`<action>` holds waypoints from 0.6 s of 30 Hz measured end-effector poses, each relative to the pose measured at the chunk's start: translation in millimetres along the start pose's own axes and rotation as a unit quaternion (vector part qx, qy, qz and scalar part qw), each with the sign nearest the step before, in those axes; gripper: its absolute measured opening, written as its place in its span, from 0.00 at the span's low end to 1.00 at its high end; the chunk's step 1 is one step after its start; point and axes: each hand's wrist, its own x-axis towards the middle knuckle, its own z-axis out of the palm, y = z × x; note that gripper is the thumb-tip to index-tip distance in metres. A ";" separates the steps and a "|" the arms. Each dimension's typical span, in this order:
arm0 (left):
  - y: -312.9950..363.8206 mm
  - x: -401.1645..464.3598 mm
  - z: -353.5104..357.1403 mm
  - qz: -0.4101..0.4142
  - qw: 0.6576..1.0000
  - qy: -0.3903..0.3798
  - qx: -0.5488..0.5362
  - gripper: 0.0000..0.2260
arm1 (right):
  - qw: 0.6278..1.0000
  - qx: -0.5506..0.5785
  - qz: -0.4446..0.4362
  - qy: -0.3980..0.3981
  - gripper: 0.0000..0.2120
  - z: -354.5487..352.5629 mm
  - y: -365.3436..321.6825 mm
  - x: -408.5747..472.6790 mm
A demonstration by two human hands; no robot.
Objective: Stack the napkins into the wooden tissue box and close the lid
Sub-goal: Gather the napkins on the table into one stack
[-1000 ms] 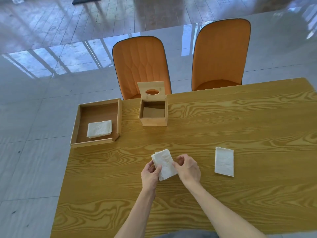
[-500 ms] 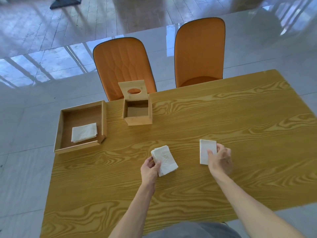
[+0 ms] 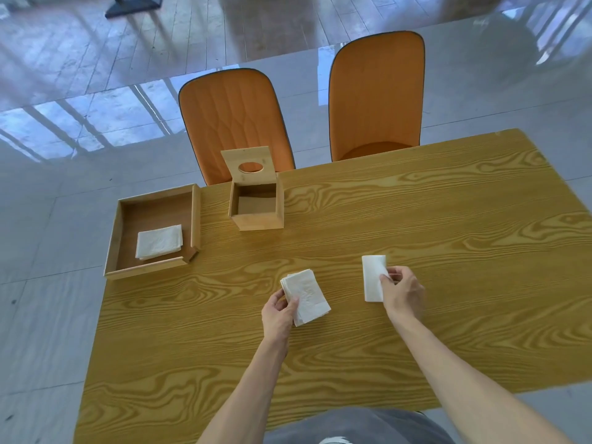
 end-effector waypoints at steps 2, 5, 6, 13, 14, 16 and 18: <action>0.9 -0.8 0.1 -0.002 1.000 0.001 -0.003 0.22 | 0.998 0.046 -0.029 -0.026 0.10 4.6 -6.0 -3.7; 1.6 -0.2 0.7 -0.006 1.000 0.003 -0.010 0.22 | 0.985 0.139 -0.028 -0.095 0.12 14.2 -16.4 -10.2; 1.8 0.2 0.6 -0.007 1.000 0.003 -0.013 0.22 | 0.978 0.165 -0.024 -0.126 0.11 18.8 -18.9 -12.4; -0.5 3.2 -0.6 -0.012 1.000 -0.005 -0.028 0.20 | 0.942 0.179 -0.050 -0.279 0.11 50.3 -26.0 -33.3; -0.4 3.6 -0.6 -0.012 1.000 -0.005 -0.026 0.20 | 0.942 0.176 -0.053 -0.282 0.11 53.4 -26.3 -36.0; -1.0 4.3 -0.5 -0.013 1.000 -0.003 -0.022 0.20 | 0.946 0.156 -0.058 -0.279 0.11 59.3 -25.9 -40.0; -1.7 5.6 -0.3 -0.017 1.000 0.002 -0.020 0.19 | 0.954 0.119 -0.058 -0.268 0.11 65.3 -25.2 -42.7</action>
